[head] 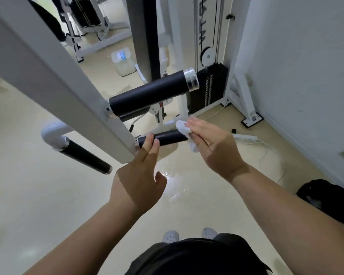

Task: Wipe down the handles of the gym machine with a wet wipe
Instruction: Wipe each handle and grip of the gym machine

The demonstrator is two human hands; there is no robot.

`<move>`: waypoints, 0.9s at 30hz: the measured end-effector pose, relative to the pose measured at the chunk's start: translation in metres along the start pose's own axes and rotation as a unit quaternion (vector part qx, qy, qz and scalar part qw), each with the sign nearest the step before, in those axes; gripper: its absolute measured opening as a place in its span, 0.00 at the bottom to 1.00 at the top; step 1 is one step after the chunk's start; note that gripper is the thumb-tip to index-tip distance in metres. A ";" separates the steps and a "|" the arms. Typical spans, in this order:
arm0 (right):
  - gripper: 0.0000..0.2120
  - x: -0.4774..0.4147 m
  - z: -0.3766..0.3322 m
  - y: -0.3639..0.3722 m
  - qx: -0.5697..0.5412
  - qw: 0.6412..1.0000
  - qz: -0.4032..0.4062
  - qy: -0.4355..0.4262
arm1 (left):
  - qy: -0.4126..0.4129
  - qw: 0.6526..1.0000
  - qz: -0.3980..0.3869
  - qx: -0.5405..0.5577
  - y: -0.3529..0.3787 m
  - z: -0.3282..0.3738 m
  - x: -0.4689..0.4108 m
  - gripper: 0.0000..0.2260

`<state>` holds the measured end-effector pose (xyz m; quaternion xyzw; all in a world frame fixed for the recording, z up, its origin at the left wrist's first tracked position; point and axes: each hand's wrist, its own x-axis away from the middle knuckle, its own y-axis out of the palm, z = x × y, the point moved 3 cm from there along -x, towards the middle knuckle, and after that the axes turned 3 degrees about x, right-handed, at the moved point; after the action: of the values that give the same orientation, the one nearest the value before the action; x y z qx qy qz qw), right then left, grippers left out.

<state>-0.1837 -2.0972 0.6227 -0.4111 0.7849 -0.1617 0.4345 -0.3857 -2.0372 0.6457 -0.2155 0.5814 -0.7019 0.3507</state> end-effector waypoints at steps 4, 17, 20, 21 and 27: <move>0.15 -0.024 -0.028 0.026 0.098 0.971 -0.171 -0.137 | -0.013 1.000 -0.003 -0.002 0.005 0.006 0.006 0.41; 0.13 -0.004 -0.053 0.059 0.189 0.960 0.017 -0.204 | 0.029 0.998 0.037 -0.029 -0.004 -0.028 0.041 0.35; 0.15 -0.004 -0.060 0.075 0.179 0.959 -0.005 -0.218 | 0.050 0.997 0.046 -0.042 -0.006 -0.031 0.040 0.36; 0.15 -0.006 -0.056 0.073 0.175 0.959 -0.001 -0.223 | 0.058 0.996 0.048 -0.044 -0.007 -0.032 0.039 0.36; 0.11 -0.009 -0.031 0.041 0.192 0.961 0.044 -0.192 | 0.060 0.997 0.046 -0.035 -0.009 -0.037 0.037 0.33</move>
<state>-0.2269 -2.0685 0.6206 -0.3080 0.6586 -0.2083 0.6542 -0.4384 -2.0394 0.6422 -0.1581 0.6350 -0.6760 0.3388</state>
